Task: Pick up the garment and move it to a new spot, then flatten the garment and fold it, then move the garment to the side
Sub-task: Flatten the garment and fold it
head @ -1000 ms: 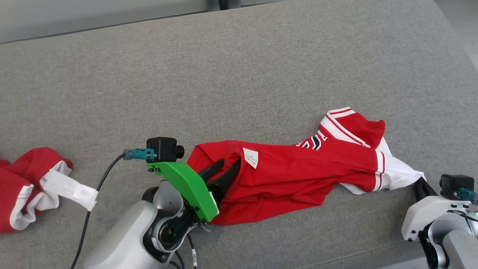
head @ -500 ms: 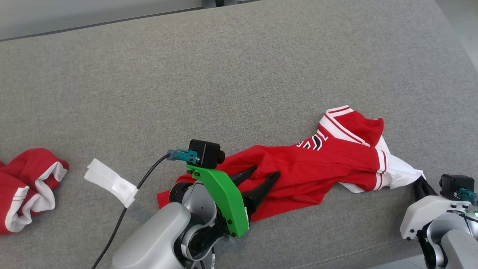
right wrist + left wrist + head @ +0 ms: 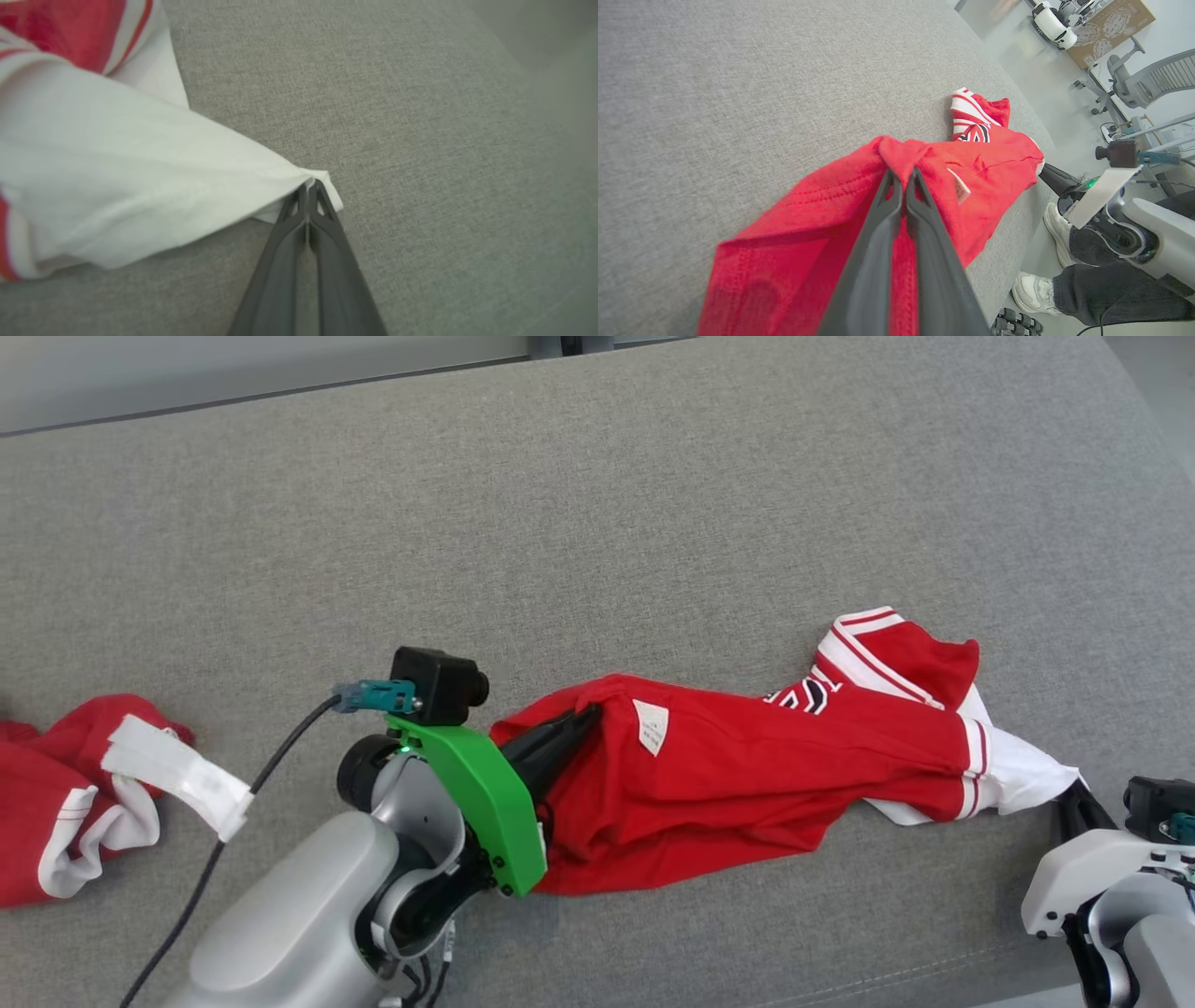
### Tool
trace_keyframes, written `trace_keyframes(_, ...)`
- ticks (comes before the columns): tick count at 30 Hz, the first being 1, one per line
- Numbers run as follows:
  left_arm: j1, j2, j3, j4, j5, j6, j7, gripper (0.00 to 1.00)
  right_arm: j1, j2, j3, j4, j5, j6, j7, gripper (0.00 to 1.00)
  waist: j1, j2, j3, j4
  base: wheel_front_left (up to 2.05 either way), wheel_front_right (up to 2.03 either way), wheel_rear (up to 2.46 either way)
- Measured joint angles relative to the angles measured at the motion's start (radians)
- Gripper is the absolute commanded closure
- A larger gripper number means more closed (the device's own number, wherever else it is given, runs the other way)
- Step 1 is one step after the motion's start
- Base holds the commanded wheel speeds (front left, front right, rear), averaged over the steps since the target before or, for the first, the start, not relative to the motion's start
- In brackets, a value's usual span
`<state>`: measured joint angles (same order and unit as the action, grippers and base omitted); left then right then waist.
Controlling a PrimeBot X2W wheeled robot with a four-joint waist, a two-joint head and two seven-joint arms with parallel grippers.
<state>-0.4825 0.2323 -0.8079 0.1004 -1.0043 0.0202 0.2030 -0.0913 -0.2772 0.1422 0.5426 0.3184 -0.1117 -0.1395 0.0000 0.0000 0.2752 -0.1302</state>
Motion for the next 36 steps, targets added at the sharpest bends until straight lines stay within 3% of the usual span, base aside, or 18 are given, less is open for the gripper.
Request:
trace_keyframes(5, -0.01, 0.101, 0.009, -0.069, 0.016, -0.025, 0.037, 1.0, -0.004, -0.036, -0.012, -0.017, -0.001, 0.0, -0.012, 1.0, 0.0, 0.0, -0.01, 0.02, 0.0, 0.0, 0.0)
trace_keyframes(8, -0.019, 0.178, 0.023, -0.115, 0.023, -0.035, 0.074, 1.0, -0.039, -0.07, -0.021, -0.075, -0.002, 0.019, -0.035, 1.0, 0.0, 0.0, -0.022, 0.029, 0.0, 0.0, 0.0)
trace_keyframes(16, -0.131, 0.347, 0.123, -0.21, 0.027, -0.043, 0.154, 1.0, -0.331, -0.168, -0.057, -0.4, 0.005, 0.114, -0.07, 1.0, 0.0, 0.0, -0.064, 0.039, 0.0, 0.0, 0.0)
trace_keyframes(21, -0.204, 0.402, 0.221, -0.33, 0.021, -0.043, 0.157, 1.0, -0.408, -0.212, -0.153, -0.589, 0.077, 0.13, -0.083, 1.0, 0.0, 0.0, -0.098, 0.041, 0.0, 0.0, 0.0)
trace_keyframes(24, -0.204, 0.437, 0.257, -0.415, -0.023, -0.043, 0.164, 1.0, -0.396, -0.217, -0.186, -0.659, 0.169, 0.171, -0.076, 1.0, 0.0, 0.0, -0.118, 0.041, 0.0, 0.0, 0.0)
trace_keyframes(28, -0.167, 0.48, 0.294, -0.556, -0.101, -0.048, 0.175, 1.0, -0.311, -0.225, -0.248, -0.769, 0.291, 0.192, -0.026, 1.0, 0.0, 0.0, -0.143, 0.039, 0.0, 0.0, 0.0)
trace_keyframes(33, -0.116, 0.53, 0.336, -0.755, -0.179, -0.048, 0.193, 1.0, -0.298, -0.198, -0.345, -1.058, 0.521, 0.209, -0.018, 1.0, 0.0, 0.0, -0.157, 0.02, 0.0, 0.0, 0.0)
trace_keyframes(36, -0.117, 0.538, 0.379, -0.866, -0.227, -0.047, 0.198, 1.0, -0.311, -0.215, -0.384, -1.202, 0.605, 0.208, 0.019, 1.0, 0.0, 0.0, -0.156, 0.008, 0.0, 0.0, 0.0)
